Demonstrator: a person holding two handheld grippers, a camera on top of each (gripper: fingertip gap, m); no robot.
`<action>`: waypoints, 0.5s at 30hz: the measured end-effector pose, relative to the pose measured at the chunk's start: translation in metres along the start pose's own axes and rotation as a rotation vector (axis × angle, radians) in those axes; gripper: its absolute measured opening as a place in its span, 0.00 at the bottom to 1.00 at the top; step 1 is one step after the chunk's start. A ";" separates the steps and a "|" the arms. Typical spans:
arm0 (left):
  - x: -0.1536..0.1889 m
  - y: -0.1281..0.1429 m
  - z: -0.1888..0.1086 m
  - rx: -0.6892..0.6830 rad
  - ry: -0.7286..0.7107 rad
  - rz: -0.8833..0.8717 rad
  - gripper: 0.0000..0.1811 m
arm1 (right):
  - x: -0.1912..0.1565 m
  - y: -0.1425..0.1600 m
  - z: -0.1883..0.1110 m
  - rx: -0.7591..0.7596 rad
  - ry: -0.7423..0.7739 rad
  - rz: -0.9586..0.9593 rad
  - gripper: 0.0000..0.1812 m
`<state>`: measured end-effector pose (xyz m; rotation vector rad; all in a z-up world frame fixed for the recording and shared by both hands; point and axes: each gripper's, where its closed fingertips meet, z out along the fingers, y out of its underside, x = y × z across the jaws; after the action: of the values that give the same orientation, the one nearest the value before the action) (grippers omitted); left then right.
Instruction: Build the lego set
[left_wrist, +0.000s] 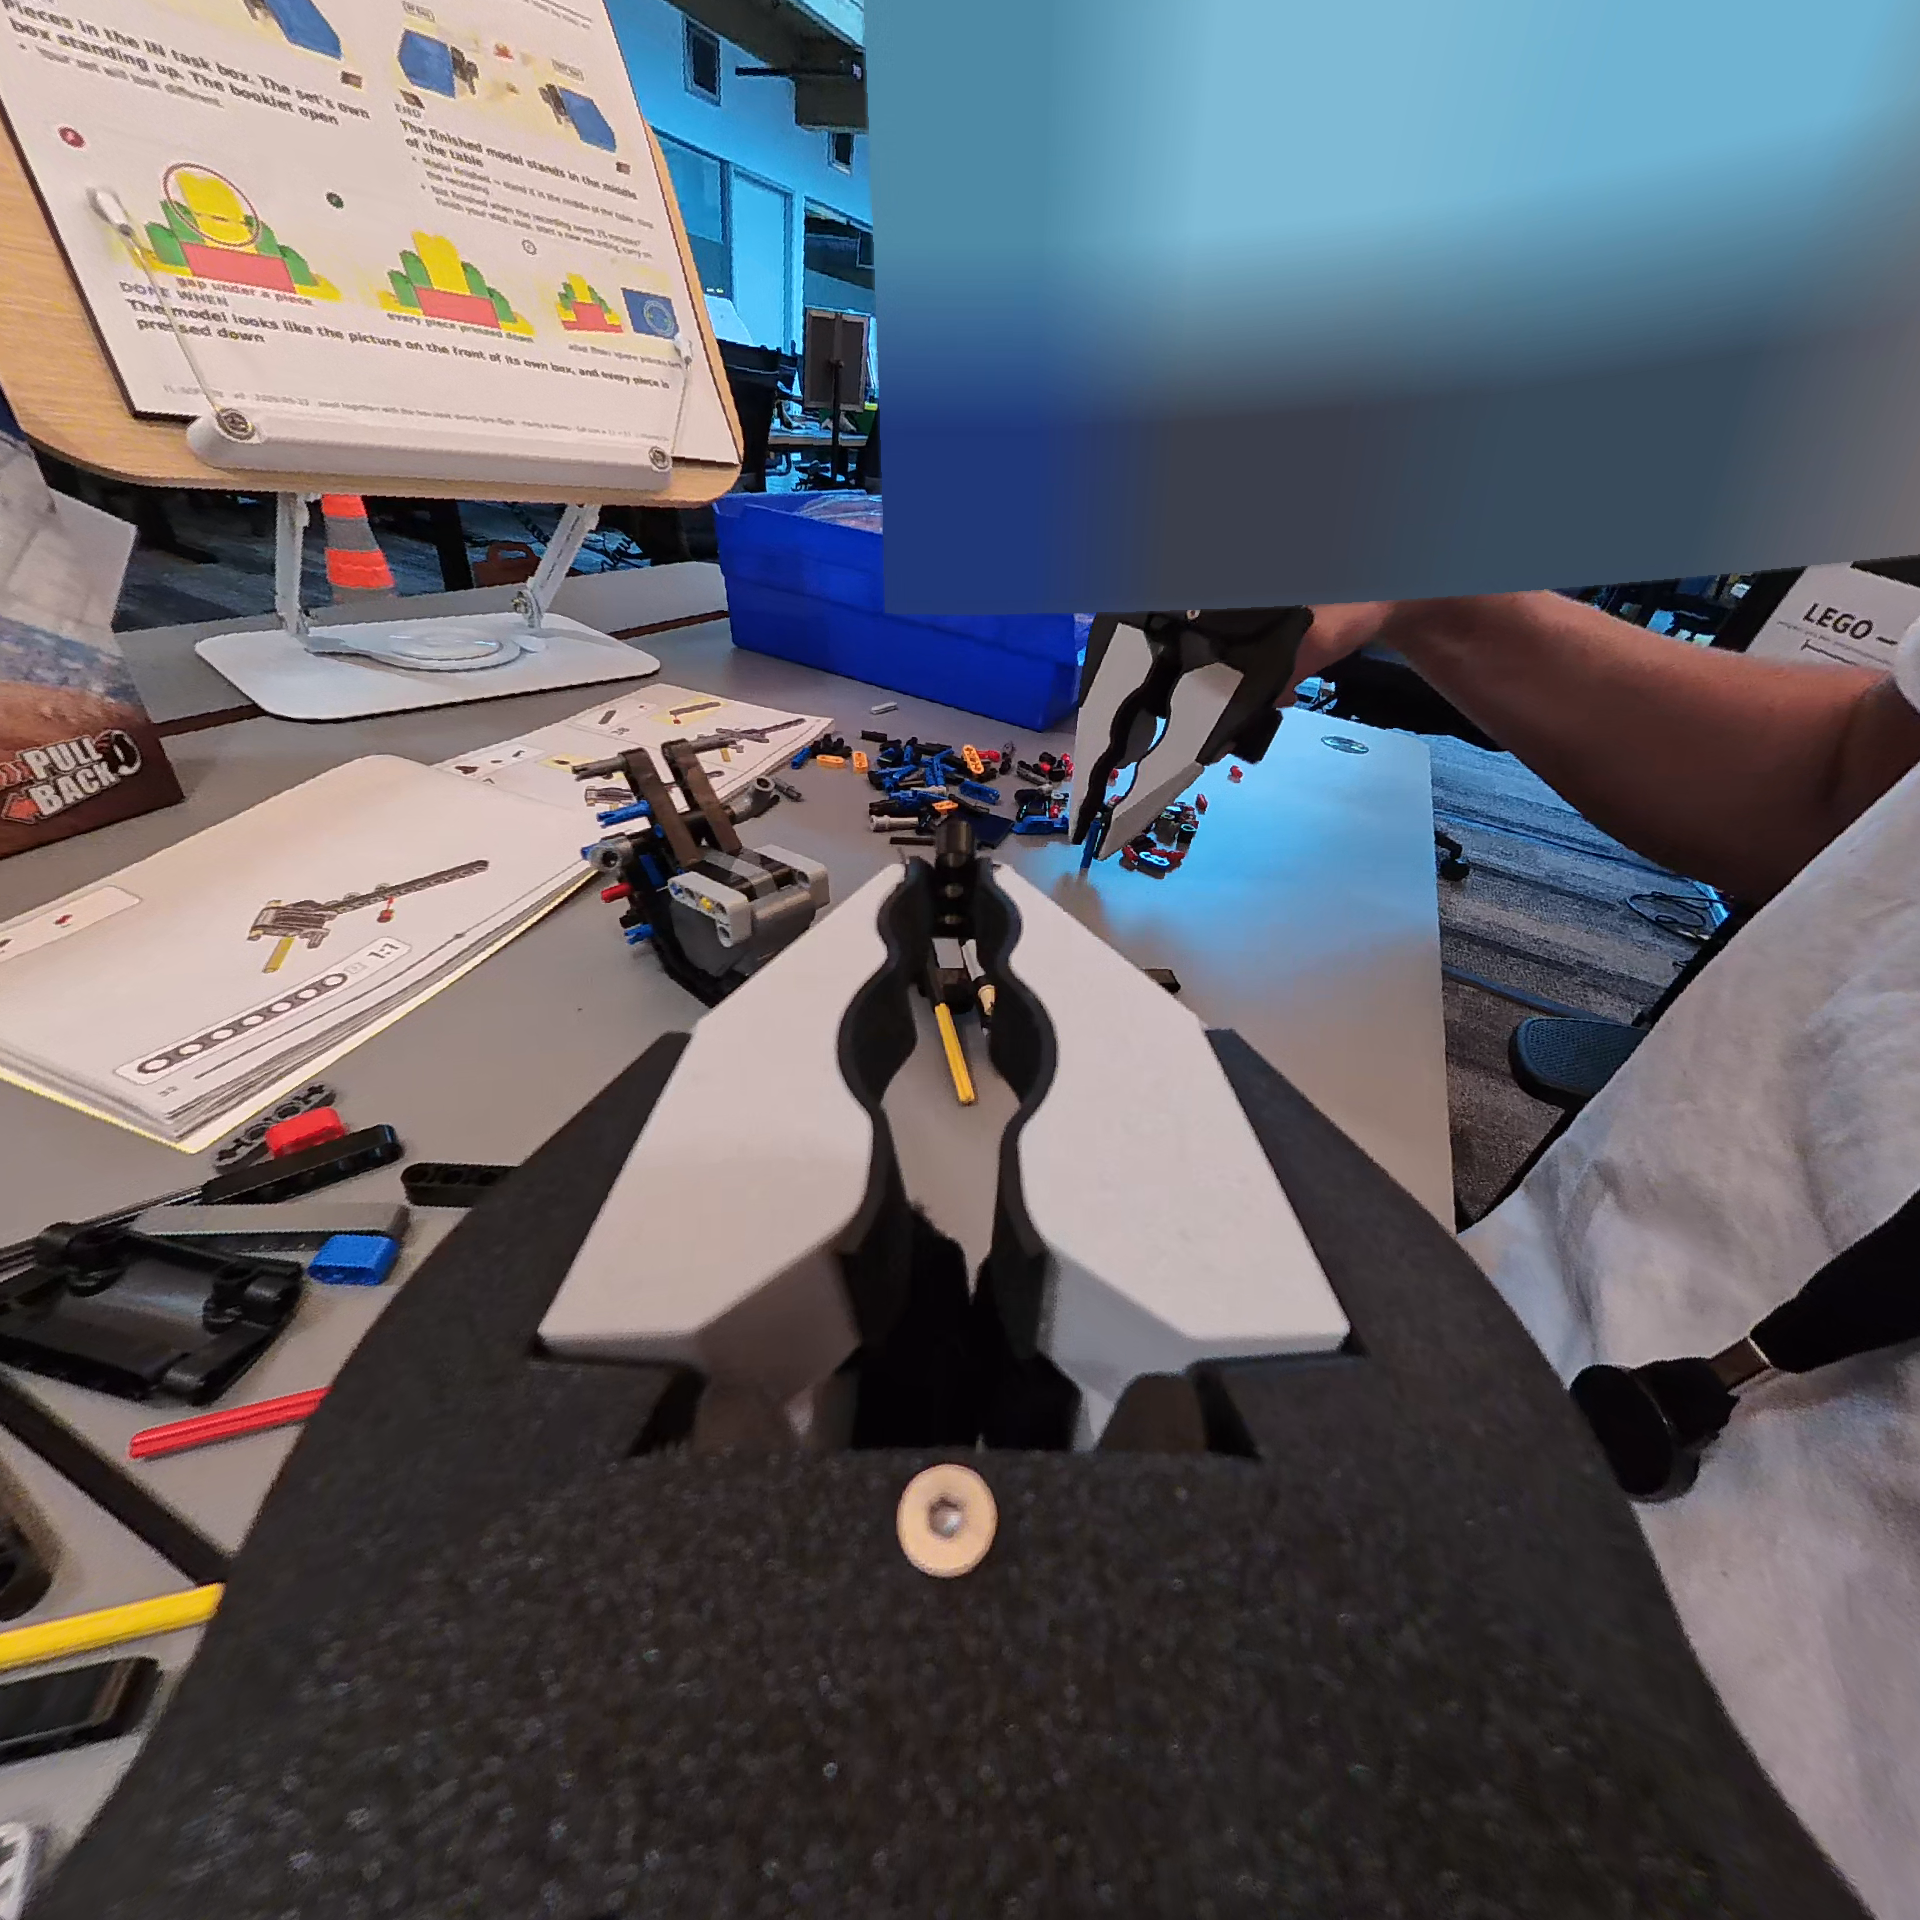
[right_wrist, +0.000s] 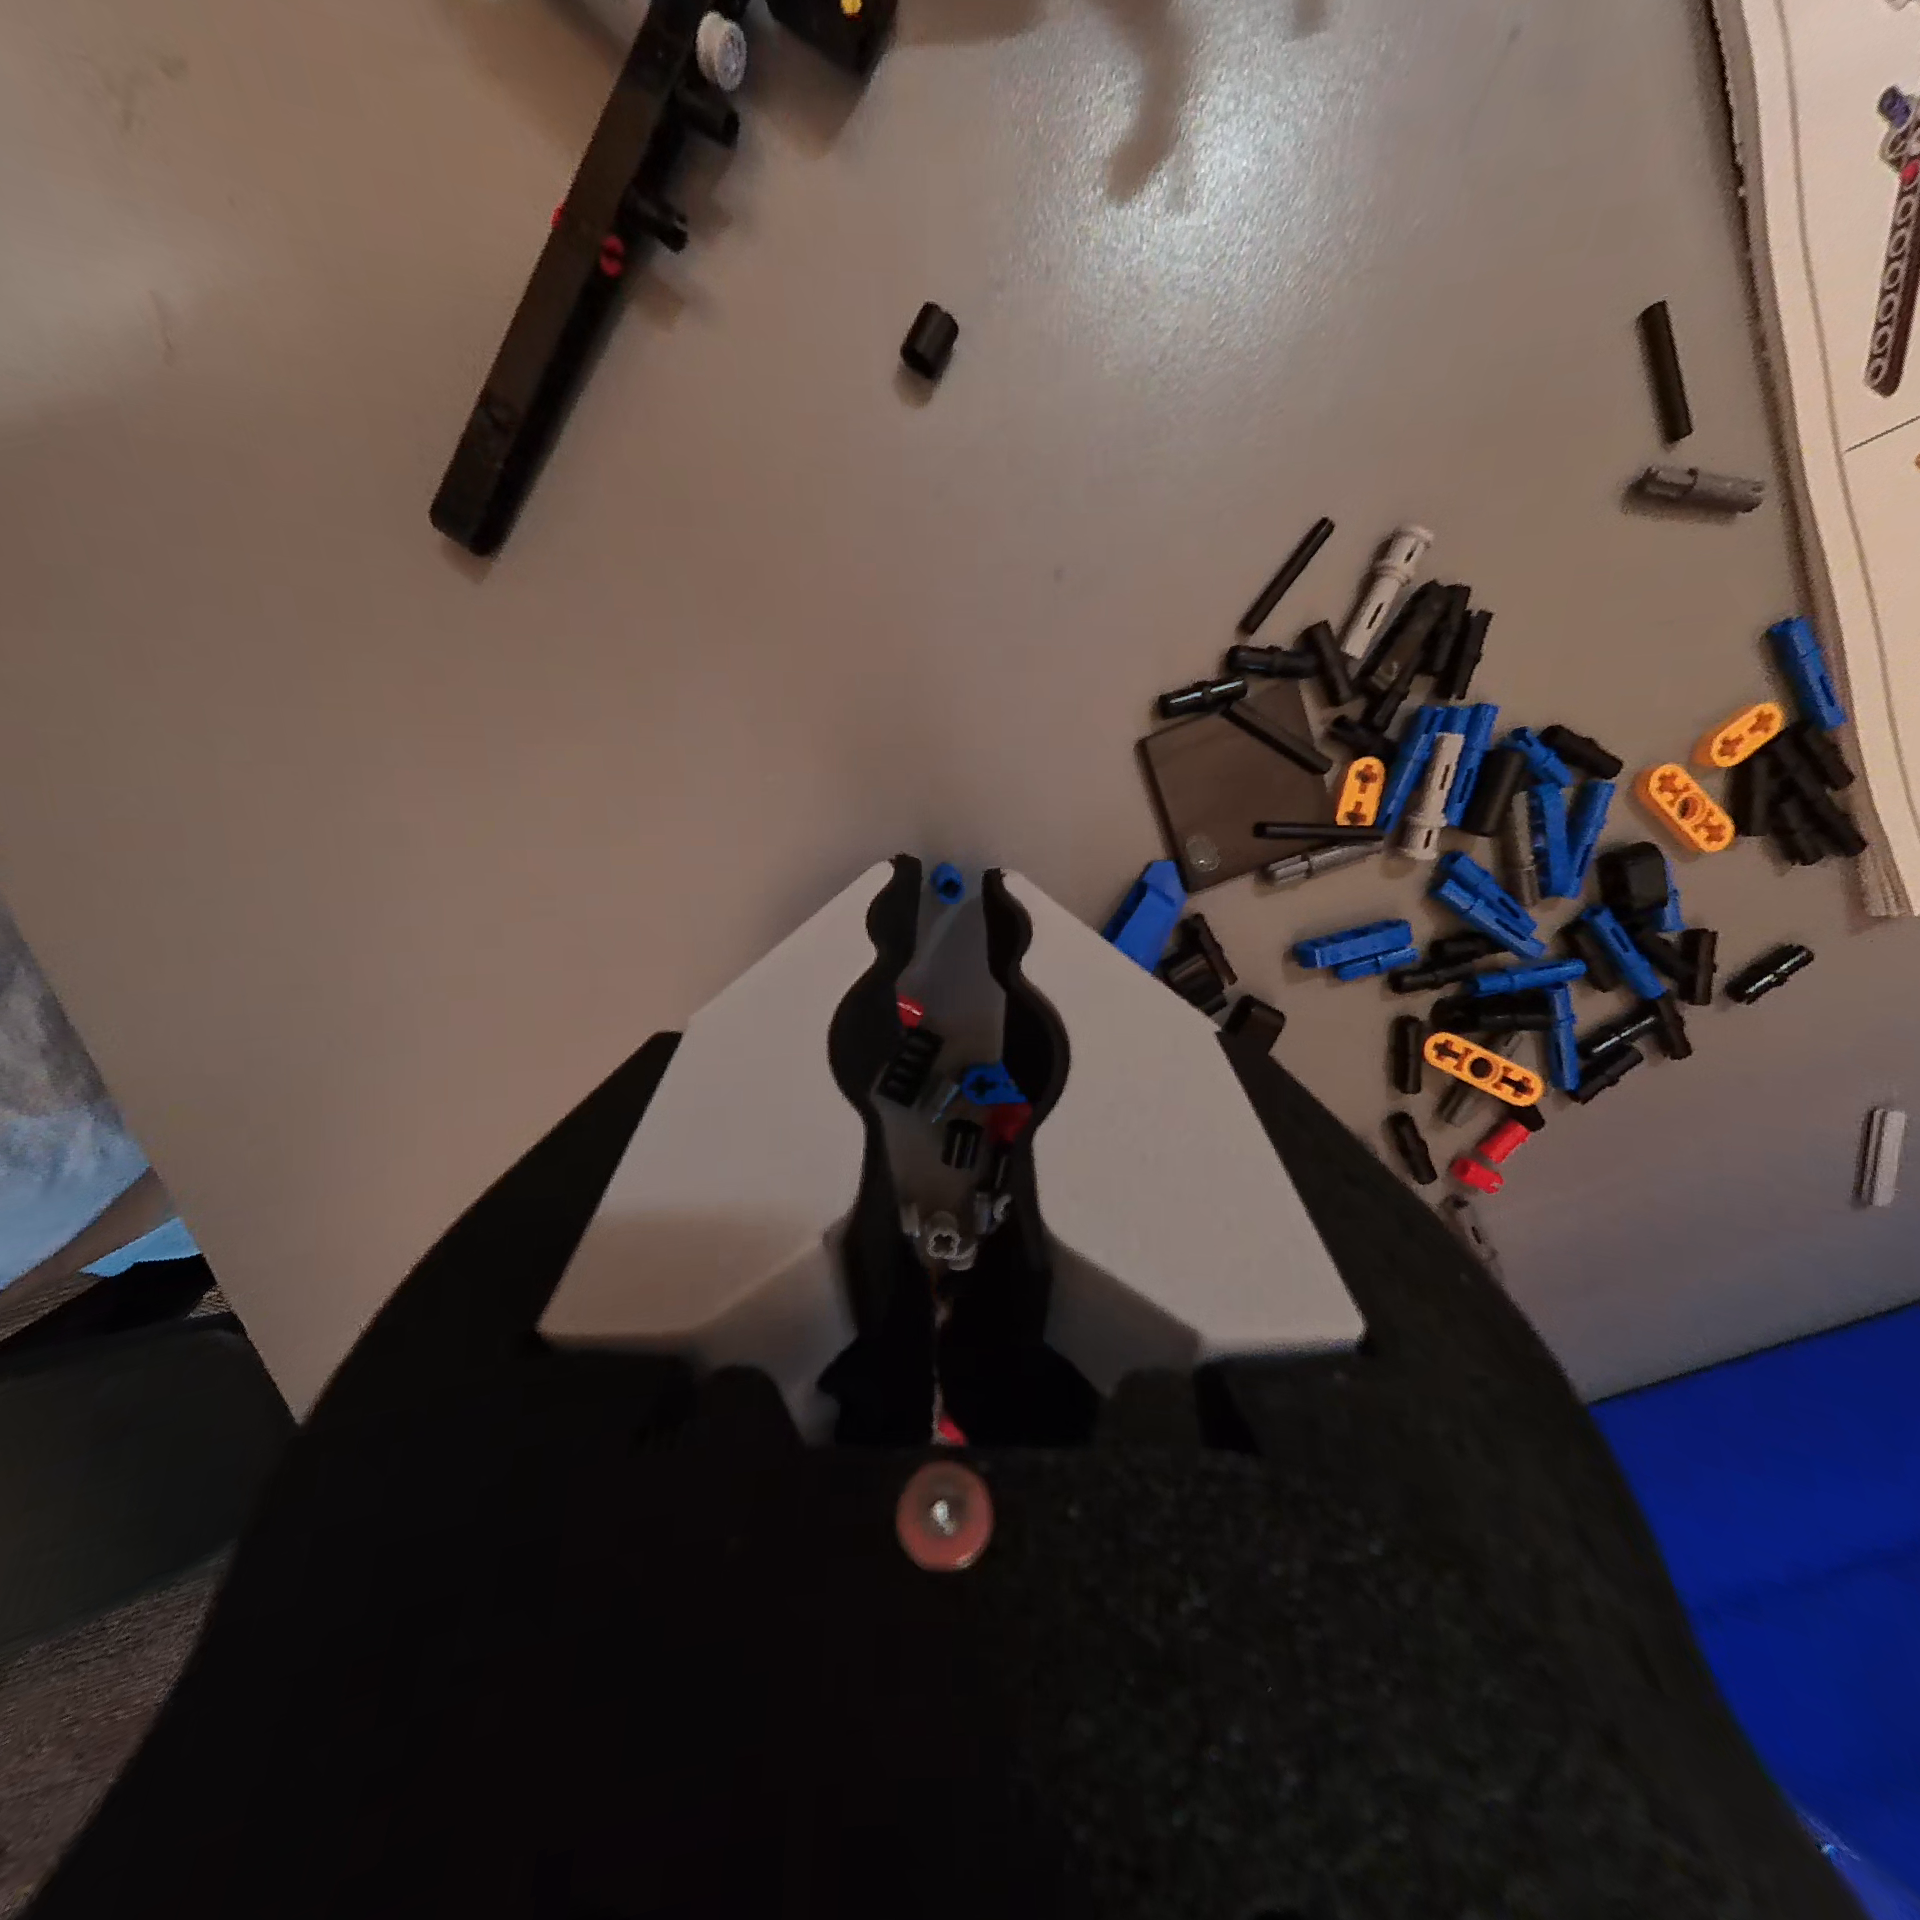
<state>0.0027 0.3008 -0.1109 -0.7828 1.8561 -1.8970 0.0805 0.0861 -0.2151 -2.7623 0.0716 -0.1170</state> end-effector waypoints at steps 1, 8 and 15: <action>0.000 0.000 0.000 0.000 0.001 -0.001 0.03 | 0.000 0.000 0.000 -0.002 -0.003 -0.001 0.06; 0.000 0.000 0.000 -0.003 0.006 -0.003 0.03 | -0.002 0.002 0.002 -0.023 -0.020 -0.008 0.06; 0.001 0.001 0.000 -0.006 0.008 -0.004 0.03 | 0.001 0.000 0.002 -0.010 -0.011 -0.008 0.03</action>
<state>0.0023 0.3001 -0.1116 -0.7829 1.8670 -1.9006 0.0813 0.0872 -0.2166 -2.7731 0.0592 -0.1039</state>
